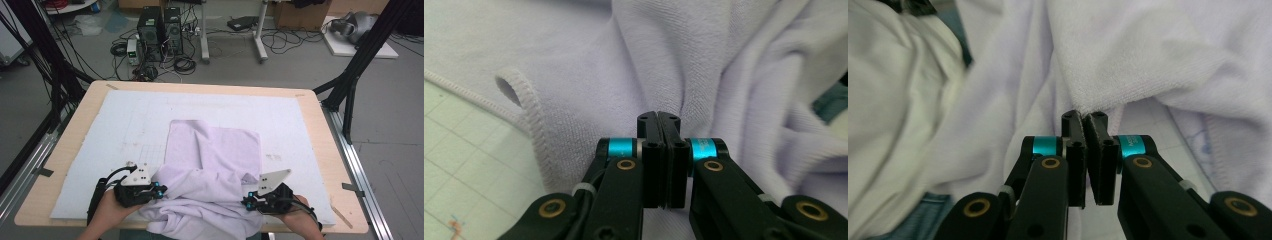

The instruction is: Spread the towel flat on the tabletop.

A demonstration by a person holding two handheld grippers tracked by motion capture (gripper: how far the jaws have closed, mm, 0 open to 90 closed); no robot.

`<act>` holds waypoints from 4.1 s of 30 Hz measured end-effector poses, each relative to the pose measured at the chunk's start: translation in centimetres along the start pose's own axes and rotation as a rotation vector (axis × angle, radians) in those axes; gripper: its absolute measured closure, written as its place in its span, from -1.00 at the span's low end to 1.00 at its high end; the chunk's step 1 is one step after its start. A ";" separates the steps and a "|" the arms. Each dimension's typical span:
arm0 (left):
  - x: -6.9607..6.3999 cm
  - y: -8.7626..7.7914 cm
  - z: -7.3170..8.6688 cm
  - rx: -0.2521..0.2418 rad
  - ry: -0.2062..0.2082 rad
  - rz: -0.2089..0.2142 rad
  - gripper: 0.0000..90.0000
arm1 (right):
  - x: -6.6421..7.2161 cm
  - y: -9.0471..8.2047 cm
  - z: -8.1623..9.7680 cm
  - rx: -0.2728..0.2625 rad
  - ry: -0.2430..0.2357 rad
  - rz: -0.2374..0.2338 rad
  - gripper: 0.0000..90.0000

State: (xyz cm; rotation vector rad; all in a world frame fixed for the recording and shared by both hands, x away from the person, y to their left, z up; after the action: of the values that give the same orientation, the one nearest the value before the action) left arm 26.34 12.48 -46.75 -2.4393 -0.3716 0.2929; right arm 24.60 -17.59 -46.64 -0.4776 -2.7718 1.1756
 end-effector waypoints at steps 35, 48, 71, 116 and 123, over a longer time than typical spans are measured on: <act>1.3 0.3 0.7 0.020 -0.044 -0.044 0.95 | -1.0 0.4 -0.5 -0.021 0.034 -0.024 0.87; 8.1 0.2 -5.0 -0.093 -0.045 -0.137 0.31 | -12.0 -0.3 -3.2 -0.086 0.171 0.181 0.26; 19.7 4.5 -4.4 -0.014 -0.274 -0.452 0.94 | -21.6 5.0 0.4 0.016 0.350 0.347 0.95; 10.4 1.3 0.9 0.050 -0.156 -0.211 0.46 | -9.8 5.0 -3.5 0.003 0.144 0.188 0.12; 11.5 0.9 0.7 0.002 -0.177 -0.220 0.96 | -10.2 6.5 -2.1 0.053 0.161 0.157 0.77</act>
State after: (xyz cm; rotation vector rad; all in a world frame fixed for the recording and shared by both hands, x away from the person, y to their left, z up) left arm 37.11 16.05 -49.24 -2.3508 -0.7106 0.4131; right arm 36.29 -15.15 -49.50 -0.7602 -2.6000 1.1812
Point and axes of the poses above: each handheld gripper's, and its own axes: y roughly forward along the jaws, z roughly out of its underside, x roughly to its left, the point moved 8 cm from there along y, roughly forward along the jaws, and after that the axes turned 7 degrees about z, right-handed, at the moved point
